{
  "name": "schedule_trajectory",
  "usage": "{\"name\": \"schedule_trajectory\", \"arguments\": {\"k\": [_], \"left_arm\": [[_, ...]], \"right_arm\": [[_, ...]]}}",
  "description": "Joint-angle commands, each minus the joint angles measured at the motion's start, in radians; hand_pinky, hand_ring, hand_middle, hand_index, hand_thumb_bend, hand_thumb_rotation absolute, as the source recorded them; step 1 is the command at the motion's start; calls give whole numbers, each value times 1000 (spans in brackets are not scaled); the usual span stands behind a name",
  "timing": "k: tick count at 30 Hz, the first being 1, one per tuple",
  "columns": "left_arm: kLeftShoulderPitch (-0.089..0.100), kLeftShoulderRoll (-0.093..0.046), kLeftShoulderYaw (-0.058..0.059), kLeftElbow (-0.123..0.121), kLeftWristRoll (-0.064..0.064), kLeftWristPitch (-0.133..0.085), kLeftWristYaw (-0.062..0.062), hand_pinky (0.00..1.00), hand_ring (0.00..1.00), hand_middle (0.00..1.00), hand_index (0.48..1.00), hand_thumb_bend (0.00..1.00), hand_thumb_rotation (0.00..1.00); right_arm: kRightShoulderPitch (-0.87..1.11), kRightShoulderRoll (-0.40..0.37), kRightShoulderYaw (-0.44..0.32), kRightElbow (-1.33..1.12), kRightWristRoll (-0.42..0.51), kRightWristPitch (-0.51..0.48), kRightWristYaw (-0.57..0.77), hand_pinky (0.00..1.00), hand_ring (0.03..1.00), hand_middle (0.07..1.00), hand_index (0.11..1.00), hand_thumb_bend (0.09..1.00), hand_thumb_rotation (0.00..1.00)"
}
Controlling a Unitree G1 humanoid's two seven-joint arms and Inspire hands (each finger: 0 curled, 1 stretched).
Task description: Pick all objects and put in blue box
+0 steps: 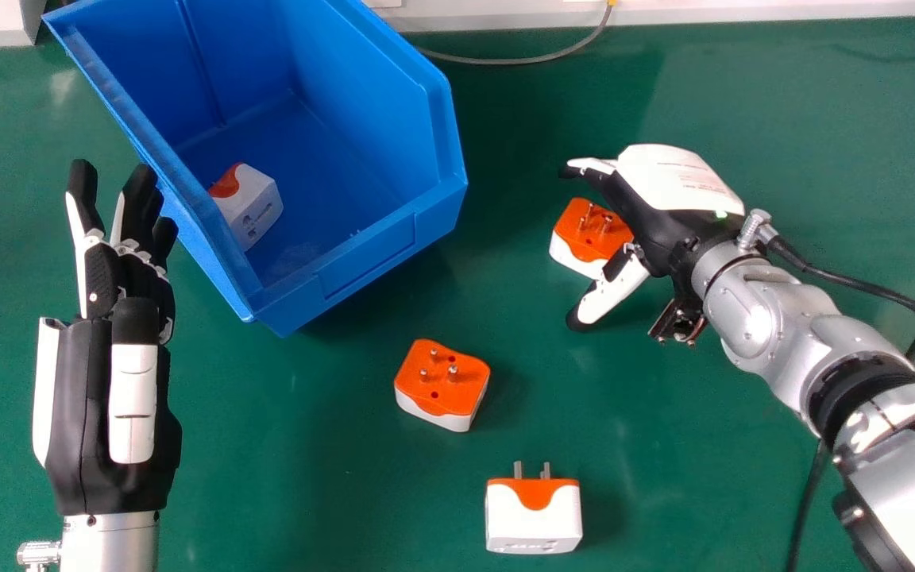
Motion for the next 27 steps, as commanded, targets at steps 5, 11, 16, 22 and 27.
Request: {"name": "schedule_trajectory", "arguments": {"k": [5, 11, 16, 22, 27], "left_arm": [[2, 6, 3, -23, -11, -13, -13, 1000, 996, 979, 957, 753, 882], [13, -2, 0, -44, -3, -13, -9, 1000, 995, 978, 956, 755, 876], [21, -4, -2, -58, -5, -8, -11, 1000, 995, 977, 955, 766, 873], [21, -5, -2, -53, -7, 1, -14, 1000, 994, 977, 955, 772, 871], [21, -5, -1, -49, 1, 4, -11, 1000, 994, 977, 954, 768, 867]], "right_arm": [[-17, 3, -2, 2, 2, 13, 10, 743, 847, 882, 865, 985, 175], [-15, 8, 15, 4, -14, 29, 1, 739, 847, 883, 866, 985, 177], [-14, 10, 23, 4, -14, 33, -3, 742, 845, 883, 867, 988, 184], [-1, 13, 15, 0, -1, 18, -39, 729, 824, 858, 845, 969, 143], [1, 10, 15, -1, -3, 1, -79, 670, 748, 777, 770, 910, 61]]}}
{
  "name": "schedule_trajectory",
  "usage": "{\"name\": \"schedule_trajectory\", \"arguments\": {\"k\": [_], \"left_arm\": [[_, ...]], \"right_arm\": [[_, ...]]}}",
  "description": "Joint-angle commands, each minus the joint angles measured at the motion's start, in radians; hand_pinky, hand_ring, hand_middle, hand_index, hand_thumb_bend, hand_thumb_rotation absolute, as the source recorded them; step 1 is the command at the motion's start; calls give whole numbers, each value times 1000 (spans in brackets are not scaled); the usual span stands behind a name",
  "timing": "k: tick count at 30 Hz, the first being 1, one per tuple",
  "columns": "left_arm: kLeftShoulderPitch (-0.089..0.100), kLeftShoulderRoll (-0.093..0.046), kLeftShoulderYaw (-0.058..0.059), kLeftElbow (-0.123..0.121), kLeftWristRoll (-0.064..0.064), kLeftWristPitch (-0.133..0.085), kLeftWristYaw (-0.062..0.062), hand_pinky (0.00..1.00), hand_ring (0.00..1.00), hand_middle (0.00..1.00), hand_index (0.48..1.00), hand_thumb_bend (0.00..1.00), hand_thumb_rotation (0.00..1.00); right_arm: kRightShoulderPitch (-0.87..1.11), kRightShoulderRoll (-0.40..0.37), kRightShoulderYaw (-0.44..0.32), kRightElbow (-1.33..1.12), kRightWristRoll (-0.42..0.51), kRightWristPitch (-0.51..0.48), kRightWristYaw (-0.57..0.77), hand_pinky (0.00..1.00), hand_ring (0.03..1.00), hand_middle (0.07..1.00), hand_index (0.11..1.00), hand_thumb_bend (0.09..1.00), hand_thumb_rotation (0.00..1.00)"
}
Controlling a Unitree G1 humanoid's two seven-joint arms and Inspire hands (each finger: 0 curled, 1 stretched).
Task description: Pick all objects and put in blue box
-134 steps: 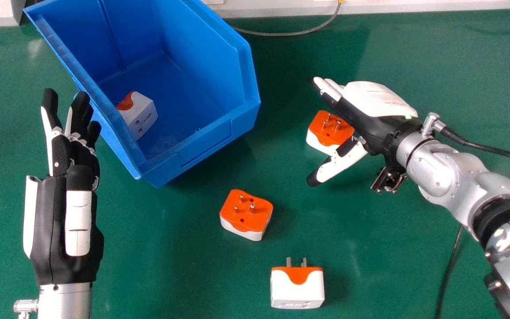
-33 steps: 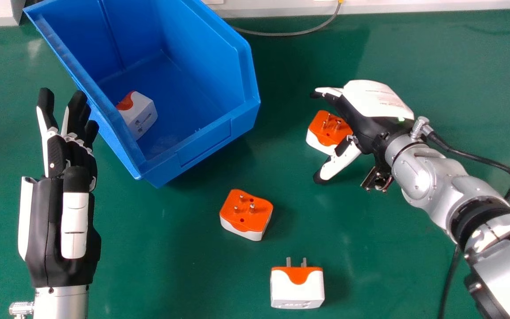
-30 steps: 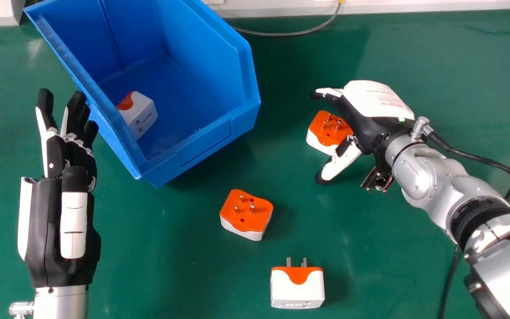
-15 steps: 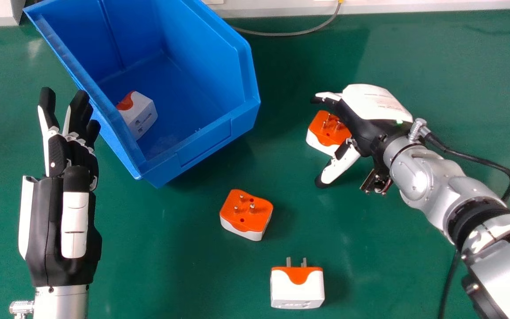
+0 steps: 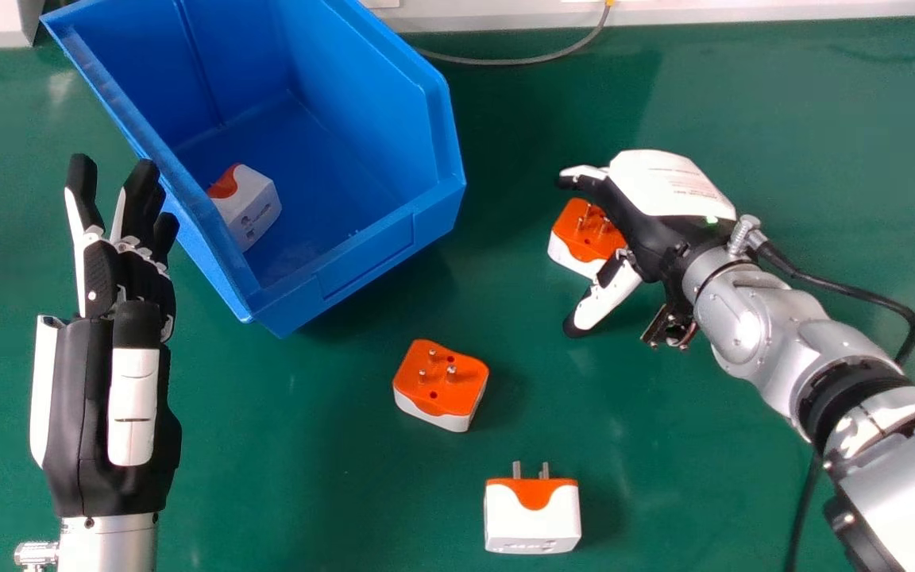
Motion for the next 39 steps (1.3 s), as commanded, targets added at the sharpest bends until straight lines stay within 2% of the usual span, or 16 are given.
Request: {"name": "schedule_trajectory", "arguments": {"k": [1, 2, 7, 13, 14, 15, 16, 19, 24, 26, 32, 35, 39], "left_arm": [[4, 1, 0, -11, 2, -5, 1, 1000, 994, 977, 954, 768, 867], [4, 2, -1, -11, 2, -4, 0, 1000, 993, 976, 953, 766, 866], [1, 3, 1, -11, -6, -3, -5, 1000, 993, 976, 953, 764, 865], [-11, 1, 4, 6, -5, -7, -5, 1000, 993, 976, 953, 762, 864], [-12, 1, 4, 7, -3, -10, -3, 1000, 993, 976, 952, 761, 864], [-12, 0, 4, 7, -1, -12, -2, 1000, 993, 976, 952, 761, 864], [-14, 1, 5, 8, 1, -14, -1, 1000, 993, 976, 952, 761, 864], [-20, 3, 7, 17, -2, -18, -5, 1000, 993, 976, 952, 758, 864], [-20, 0, 5, 13, -5, -17, -5, 1000, 992, 976, 952, 755, 864], [-20, 0, 4, 12, -3, -17, -4, 1000, 992, 976, 952, 752, 864], [-15, 3, 4, 7, -5, -14, -6, 1000, 993, 977, 952, 751, 864], [-16, 5, 5, 12, -9, -16, -11, 1000, 993, 977, 952, 749, 865], [-20, 4, 8, 21, -4, -20, -10, 1000, 994, 977, 952, 746, 865]], "right_arm": [[-5, -11, -4, -2, -3, -5, -41, 670, 748, 777, 770, 910, 61], [-5, -12, -1, -2, -6, -6, -49, 654, 720, 744, 737, 888, 38], [-6, -15, 2, -1, -12, -15, -75, 602, 652, 693, 690, 860, 15], [-16, -21, 9, -2, -32, -22, -96, 525, 580, 640, 645, 823, 3], [-18, -22, 14, -2, -36, -22, -103, 514, 570, 629, 615, 762, 27], [-19, -23, 17, -2, -40, -22, -107, 514, 570, 629, 615, 762, 27], [-20, -24, 21, -2, -46, -22, -115, 505, 560, 619, 590, 713, 46], [-21, -27, 31, -1, -57, -21, -127, 487, 543, 569, 558, 647, 29], [-25, -32, 26, -2, -58, -32, -133, 473, 525, 533, 540, 604, 19], [-26, -32, 22, -3, -55, -35, -134, 458, 485, 513, 534, 573, 12], [-32, -34, 13, -4, -48, -45, -133, 447, 451, 496, 529, 546, 6], [-33, -34, 10, -7, -46, -55, -143, 445, 443, 492, 528, 540, 4], [-33, -35, -8, -10, -33, -77, -151, 435, 429, 487, 518, 530, 2]]}}
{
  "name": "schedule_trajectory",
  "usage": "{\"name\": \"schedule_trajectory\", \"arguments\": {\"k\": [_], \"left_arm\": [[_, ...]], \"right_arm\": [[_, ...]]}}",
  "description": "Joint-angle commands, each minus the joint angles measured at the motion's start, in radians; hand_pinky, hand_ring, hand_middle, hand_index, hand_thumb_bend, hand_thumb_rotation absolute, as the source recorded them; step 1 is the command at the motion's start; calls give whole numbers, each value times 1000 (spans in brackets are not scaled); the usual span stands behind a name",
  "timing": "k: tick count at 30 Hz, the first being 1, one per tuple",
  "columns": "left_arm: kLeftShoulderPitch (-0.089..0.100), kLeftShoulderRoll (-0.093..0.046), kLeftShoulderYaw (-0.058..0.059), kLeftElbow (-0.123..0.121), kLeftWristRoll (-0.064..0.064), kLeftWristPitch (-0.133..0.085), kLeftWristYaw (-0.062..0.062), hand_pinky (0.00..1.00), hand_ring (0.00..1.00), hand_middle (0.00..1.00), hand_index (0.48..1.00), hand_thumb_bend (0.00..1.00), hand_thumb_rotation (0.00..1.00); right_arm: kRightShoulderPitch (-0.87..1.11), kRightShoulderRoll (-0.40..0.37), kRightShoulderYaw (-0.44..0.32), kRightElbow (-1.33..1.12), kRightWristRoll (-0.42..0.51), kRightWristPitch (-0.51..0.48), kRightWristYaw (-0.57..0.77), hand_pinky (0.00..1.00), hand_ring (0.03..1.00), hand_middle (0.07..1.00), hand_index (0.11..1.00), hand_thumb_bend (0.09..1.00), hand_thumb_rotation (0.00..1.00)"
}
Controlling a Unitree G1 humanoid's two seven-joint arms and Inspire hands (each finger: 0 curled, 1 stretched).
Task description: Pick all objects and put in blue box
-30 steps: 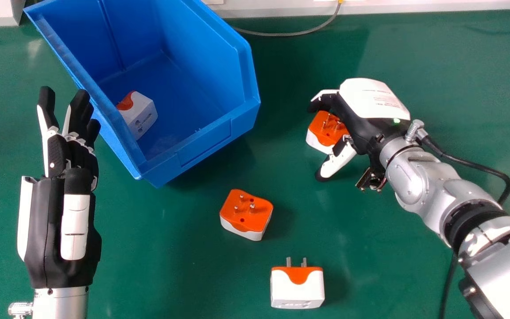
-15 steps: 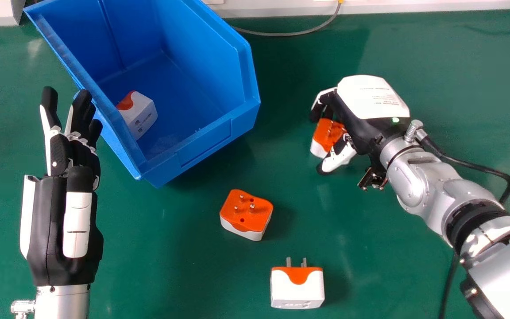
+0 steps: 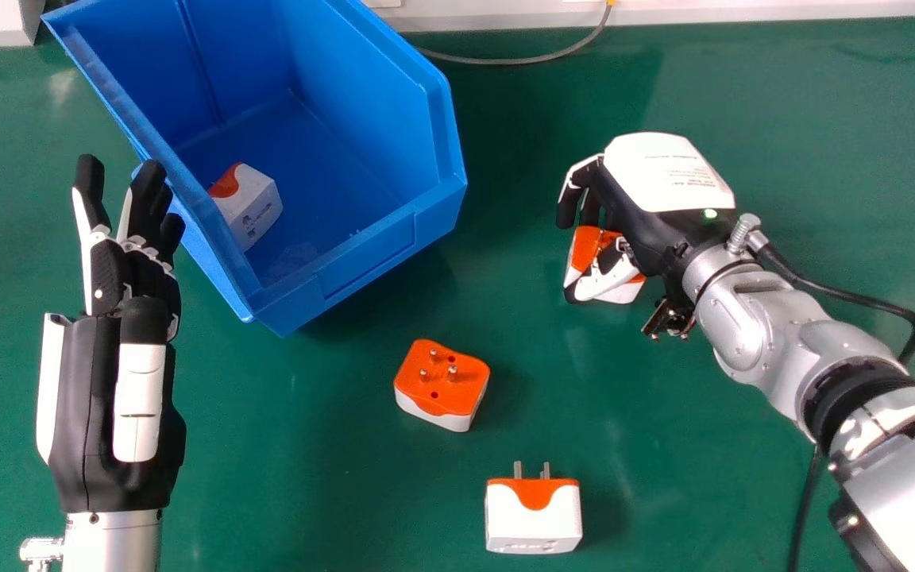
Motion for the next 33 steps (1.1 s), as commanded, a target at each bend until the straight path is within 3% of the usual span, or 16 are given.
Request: {"name": "schedule_trajectory", "arguments": {"k": [1, 10, 14, 23, 33], "left_arm": [[-4, 4, 6, -4, -3, -21, -3, 1000, 994, 977, 952, 746, 865], [-9, 5, 7, 2, -9, -21, -8, 1000, 995, 977, 952, 741, 865], [-8, 4, 7, 3, -6, -22, -6, 1000, 996, 978, 952, 740, 865], [-22, 2, 11, 22, 17, -31, 7, 1000, 998, 978, 952, 737, 866], [-41, 12, 18, 48, 39, -42, 19, 1000, 998, 977, 952, 735, 866]], "right_arm": [[-34, -21, -23, -10, 28, -22, -27, 435, 429, 487, 518, 530, 2], [-44, -36, -65, -17, 67, -85, -6, 426, 416, 485, 507, 523, 0], [-51, -43, -107, -27, 104, -128, 13, 425, 416, 485, 504, 522, 0], [-64, -55, -203, -60, 203, -238, 65, 408, 410, 487, 508, 519, 0], [-85, -74, -305, -138, 324, -398, 140, 371, 402, 489, 522, 516, 0]]}}
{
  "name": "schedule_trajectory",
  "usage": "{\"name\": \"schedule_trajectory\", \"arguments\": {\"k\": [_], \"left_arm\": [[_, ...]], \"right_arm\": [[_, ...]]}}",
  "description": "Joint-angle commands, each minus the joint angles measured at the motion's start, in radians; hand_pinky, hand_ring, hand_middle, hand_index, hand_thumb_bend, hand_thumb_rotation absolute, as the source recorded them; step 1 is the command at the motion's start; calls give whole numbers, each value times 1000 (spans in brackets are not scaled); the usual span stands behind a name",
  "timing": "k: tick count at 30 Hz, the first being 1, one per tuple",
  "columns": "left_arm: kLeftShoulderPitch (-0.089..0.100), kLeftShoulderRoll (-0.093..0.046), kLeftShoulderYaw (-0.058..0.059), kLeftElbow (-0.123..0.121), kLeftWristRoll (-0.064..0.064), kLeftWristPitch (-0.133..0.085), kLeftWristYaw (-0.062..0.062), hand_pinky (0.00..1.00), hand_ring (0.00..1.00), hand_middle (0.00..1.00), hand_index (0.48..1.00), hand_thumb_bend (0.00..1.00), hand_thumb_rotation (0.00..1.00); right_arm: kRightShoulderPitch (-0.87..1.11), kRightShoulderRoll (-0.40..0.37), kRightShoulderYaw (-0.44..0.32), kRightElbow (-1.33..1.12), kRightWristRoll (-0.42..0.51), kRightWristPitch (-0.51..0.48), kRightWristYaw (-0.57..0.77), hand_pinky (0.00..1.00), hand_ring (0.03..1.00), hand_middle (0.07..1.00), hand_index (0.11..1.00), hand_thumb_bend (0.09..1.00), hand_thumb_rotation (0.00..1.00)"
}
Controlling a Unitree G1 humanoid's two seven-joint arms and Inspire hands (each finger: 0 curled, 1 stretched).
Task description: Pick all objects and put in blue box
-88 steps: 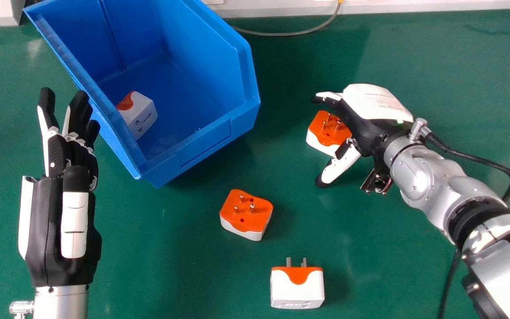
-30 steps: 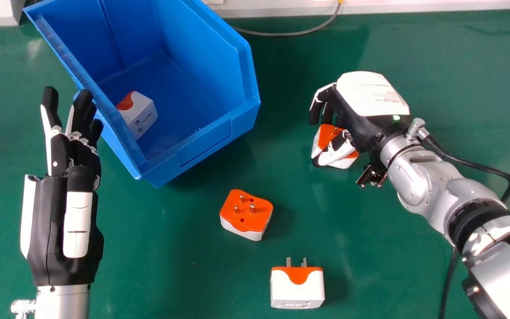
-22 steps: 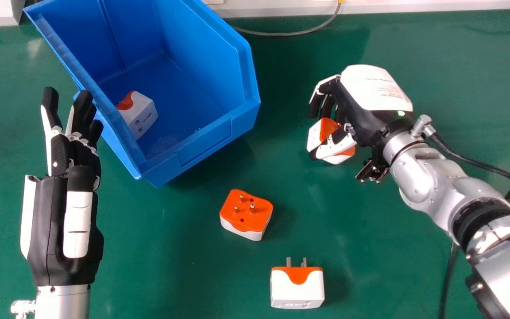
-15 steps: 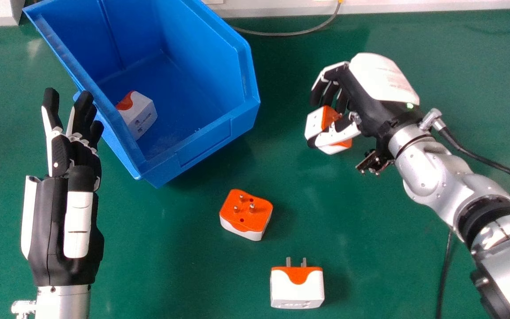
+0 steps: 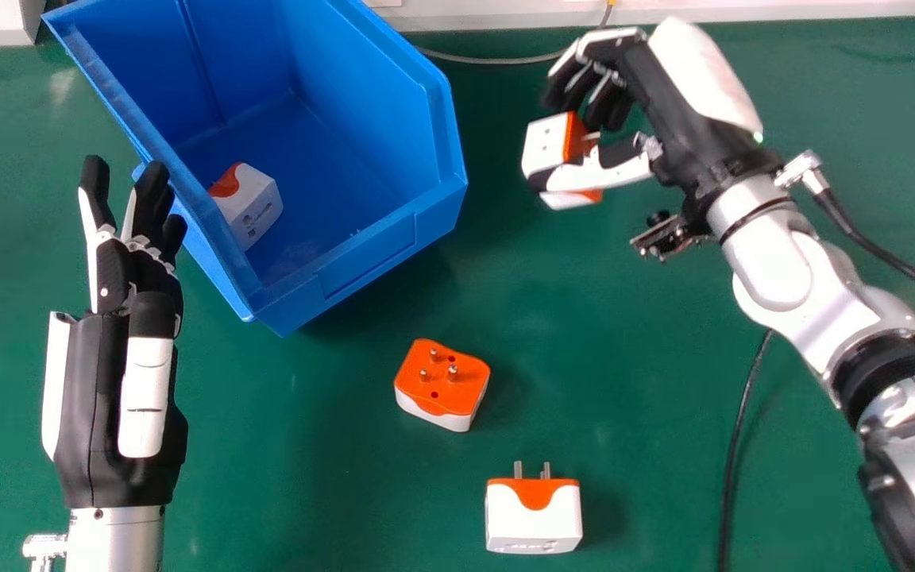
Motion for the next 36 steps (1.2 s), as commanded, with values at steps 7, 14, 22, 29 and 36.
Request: {"name": "schedule_trajectory", "arguments": {"k": [7, 14, 22, 29, 36], "left_arm": [[-32, 14, 1, 19, 16, -30, 7, 1000, 997, 977, 953, 746, 867], [-45, 15, 4, 30, 30, -44, 19, 1000, 996, 977, 954, 754, 868], [-51, 8, -6, 38, 51, -48, 44, 1000, 995, 976, 953, 767, 870], [-40, 4, -15, 19, 42, -45, 46, 1000, 996, 977, 954, 775, 870], [-43, 3, -19, 25, 55, -44, 63, 1000, 997, 976, 954, 782, 870]], "right_arm": [[-100, 5, -82, -92, 128, -124, 110, 356, 405, 492, 521, 516, 0], [-165, 40, -89, -106, 142, -159, 143, 353, 414, 491, 515, 517, 0], [-245, 106, -56, -120, 94, -166, 102, 350, 426, 491, 510, 518, 0], [-319, 173, -23, -87, 52, -127, 69, 357, 424, 493, 511, 518, 0], [-369, 226, 6, -58, 12, -66, 14, 355, 417, 495, 514, 517, 0]]}}
